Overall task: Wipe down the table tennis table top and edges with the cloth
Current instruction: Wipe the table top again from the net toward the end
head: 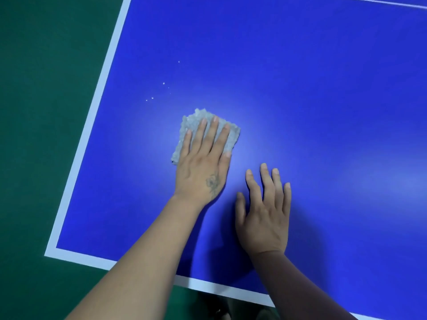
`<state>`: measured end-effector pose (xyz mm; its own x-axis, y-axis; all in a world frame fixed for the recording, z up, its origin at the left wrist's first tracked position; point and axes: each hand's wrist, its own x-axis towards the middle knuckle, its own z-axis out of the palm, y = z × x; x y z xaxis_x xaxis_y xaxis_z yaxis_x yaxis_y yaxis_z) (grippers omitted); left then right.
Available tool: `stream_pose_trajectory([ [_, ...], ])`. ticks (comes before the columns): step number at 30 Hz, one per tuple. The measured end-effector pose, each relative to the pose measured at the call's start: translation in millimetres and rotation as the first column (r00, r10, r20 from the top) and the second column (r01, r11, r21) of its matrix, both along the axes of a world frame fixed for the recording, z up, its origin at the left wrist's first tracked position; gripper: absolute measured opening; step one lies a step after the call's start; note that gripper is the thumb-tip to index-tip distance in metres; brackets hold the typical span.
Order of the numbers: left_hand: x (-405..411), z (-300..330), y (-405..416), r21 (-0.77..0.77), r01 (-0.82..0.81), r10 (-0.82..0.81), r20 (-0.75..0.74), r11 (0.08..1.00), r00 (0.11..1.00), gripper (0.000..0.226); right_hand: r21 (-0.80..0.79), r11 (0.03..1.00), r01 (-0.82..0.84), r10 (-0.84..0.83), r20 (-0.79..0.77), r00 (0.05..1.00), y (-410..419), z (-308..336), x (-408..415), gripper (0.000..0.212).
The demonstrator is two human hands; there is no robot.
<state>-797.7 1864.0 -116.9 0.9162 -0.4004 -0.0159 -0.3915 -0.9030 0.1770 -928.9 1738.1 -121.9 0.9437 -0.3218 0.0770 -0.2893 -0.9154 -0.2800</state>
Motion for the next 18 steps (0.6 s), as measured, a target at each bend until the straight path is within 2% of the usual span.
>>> stream_pose_trajectory([
  [2, -10, 1, 19, 0.01, -0.041, 0.041, -0.021, 0.999, 0.999, 0.058, 0.052, 0.999, 0.014, -0.017, 0.048, 0.999, -3, 1, 7, 0.049],
  [5, -9, 6, 47, 0.015, -0.191, 0.191, -0.06, 0.982, 0.98, 0.06, 0.12, 0.993, 0.001, -0.016, 0.124, 0.992, -19, 8, 48, 0.04],
  [8, 15, 7, 59, 0.022, -0.346, 0.347, -0.102, 0.938, 0.932, 0.062, 0.111, 0.993, -0.043, 0.022, 0.183, 0.983, -43, 14, 111, 0.044],
  [12, 65, 5, 42, -0.02, -0.509, 0.505, -0.093, 0.861, 0.858, 0.06, 0.037, 0.999, -0.023, 0.02, 0.064, 0.998, -58, 11, 181, 0.06],
  [15, 96, 2, 18, -0.032, -0.502, 0.499, -0.062, 0.865, 0.864, 0.061, 0.005, 0.999, 0.036, -0.036, -0.008, 0.999, -59, 2, 202, 0.067],
  [18, 108, -2, -3, -0.031, -0.363, 0.362, -0.031, 0.931, 0.932, 0.061, -0.043, 0.997, 0.069, -0.07, -0.025, 0.997, -57, -6, 203, 0.068],
])
